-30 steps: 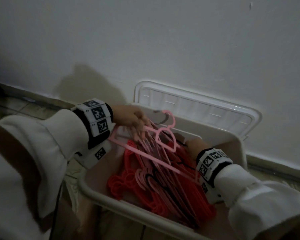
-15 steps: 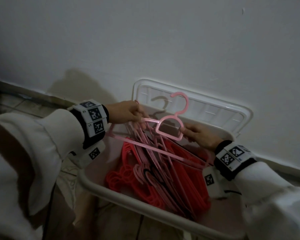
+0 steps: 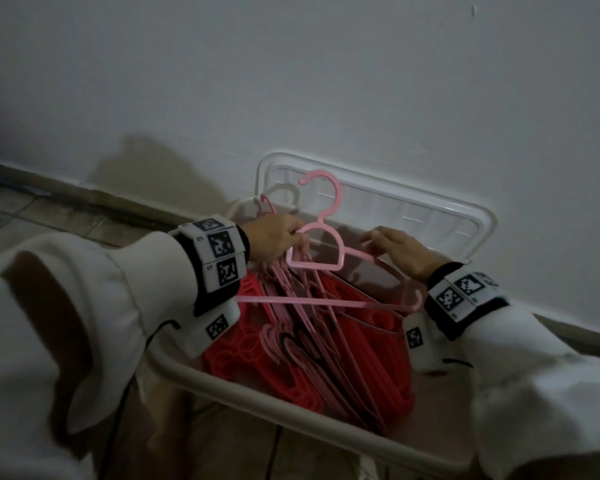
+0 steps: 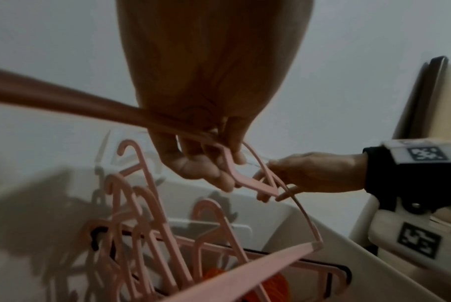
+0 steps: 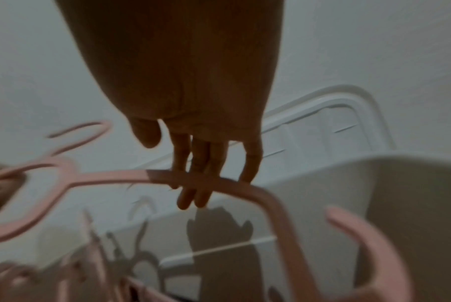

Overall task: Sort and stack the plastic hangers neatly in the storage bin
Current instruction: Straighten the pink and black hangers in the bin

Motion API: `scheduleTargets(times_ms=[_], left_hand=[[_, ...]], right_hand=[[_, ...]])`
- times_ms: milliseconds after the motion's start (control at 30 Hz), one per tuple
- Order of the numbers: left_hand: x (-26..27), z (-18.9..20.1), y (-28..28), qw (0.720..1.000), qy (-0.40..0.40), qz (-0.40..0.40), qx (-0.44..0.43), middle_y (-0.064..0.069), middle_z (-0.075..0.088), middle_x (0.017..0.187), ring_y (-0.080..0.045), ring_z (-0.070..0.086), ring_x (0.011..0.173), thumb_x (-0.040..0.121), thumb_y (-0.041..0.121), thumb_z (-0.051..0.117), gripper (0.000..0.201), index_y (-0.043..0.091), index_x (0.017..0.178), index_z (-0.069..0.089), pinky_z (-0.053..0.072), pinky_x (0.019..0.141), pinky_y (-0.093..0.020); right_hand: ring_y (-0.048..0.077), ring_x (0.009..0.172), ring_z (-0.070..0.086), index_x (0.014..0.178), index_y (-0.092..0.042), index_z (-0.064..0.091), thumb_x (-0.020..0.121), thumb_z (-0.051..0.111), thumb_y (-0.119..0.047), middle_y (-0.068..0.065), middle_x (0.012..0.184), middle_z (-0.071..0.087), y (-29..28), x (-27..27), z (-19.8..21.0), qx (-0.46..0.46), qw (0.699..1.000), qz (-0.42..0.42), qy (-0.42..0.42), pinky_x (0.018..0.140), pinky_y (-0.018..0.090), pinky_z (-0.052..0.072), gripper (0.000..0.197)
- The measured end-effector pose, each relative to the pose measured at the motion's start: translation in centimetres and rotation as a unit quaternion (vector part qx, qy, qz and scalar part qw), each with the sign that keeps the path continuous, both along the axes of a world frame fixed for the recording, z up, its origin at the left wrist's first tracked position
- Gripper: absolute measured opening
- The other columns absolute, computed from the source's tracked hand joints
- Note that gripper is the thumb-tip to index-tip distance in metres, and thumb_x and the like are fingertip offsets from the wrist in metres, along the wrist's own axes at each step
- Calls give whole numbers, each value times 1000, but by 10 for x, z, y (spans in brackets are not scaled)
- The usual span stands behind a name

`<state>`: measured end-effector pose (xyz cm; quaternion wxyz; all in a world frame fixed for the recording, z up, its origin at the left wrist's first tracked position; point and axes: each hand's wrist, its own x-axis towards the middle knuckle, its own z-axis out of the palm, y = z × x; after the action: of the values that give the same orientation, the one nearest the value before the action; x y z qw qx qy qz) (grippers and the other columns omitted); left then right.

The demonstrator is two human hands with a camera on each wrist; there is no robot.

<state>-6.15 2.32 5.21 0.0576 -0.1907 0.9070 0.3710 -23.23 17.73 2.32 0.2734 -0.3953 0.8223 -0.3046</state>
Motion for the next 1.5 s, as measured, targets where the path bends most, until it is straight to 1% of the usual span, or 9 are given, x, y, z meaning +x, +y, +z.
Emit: scheduleTargets(times_ms=[100,200,333,500,567,700,1233,1400,1500], left_hand=[[2,8,-14,998,-5,30,-55,-5,61,92,-24,60,86,98,16,41,24,7,97,64,42,76,-26],[9,11,-27,995,-5,71,-72,3,55,69,-7,54,55,97,9,38,23,10,87,59,37,50,-12],[14,13,-35,986,-22,102,-128,-5,63,85,-19,57,69,97,9,35,22,7,90,56,42,63,-26],[13,15,-44,975,10,167,-148,-12,65,102,-25,57,88,96,9,35,21,11,85,54,43,81,-33],[12,17,-44,969,18,197,-151,-14,65,100,-28,59,88,96,11,36,23,5,90,58,46,81,-35],[12,22,-45,959,26,240,-150,-19,65,100,-35,62,91,96,12,36,28,-1,100,60,50,85,-45],[-7,26,-35,935,181,296,-68,-15,66,100,-32,60,92,96,12,35,26,10,91,61,47,79,-34],[-18,28,-27,927,229,291,-60,-14,64,99,-29,58,87,96,12,36,26,6,98,61,39,70,-26],[-26,31,-21,931,223,282,-56,-10,63,95,-24,54,80,97,13,36,24,10,96,60,38,68,-27]], right_hand=[[29,89,62,103,-1,60,96,43,-13,13,90,68,2,-29,-18,96,994,-39,30,89,38,47,22],[26,87,60,102,-6,60,96,46,-20,13,98,65,2,-28,-38,206,978,3,32,73,23,47,21],[9,52,47,73,-15,50,99,27,-40,-2,57,55,-6,-10,-51,143,972,-77,-171,39,13,37,43],[11,69,52,104,-15,58,89,59,-23,-2,79,58,-15,-19,-71,151,988,29,-25,67,24,44,17],[21,82,59,104,-11,60,73,76,-19,5,88,64,-17,-19,-78,189,975,86,84,80,32,49,37],[28,95,63,102,-10,65,83,64,-37,12,102,67,-21,-10,-75,236,920,143,279,81,31,48,33],[36,88,60,99,-11,64,95,46,-25,19,87,66,12,-7,-4,42,970,15,239,73,35,41,23],[27,70,52,91,-17,62,96,44,-24,-4,59,49,46,-8,24,56,970,-44,232,63,29,34,19],[22,70,53,83,-18,62,94,47,-22,-4,68,55,69,-8,36,71,980,-67,171,61,26,36,19]])
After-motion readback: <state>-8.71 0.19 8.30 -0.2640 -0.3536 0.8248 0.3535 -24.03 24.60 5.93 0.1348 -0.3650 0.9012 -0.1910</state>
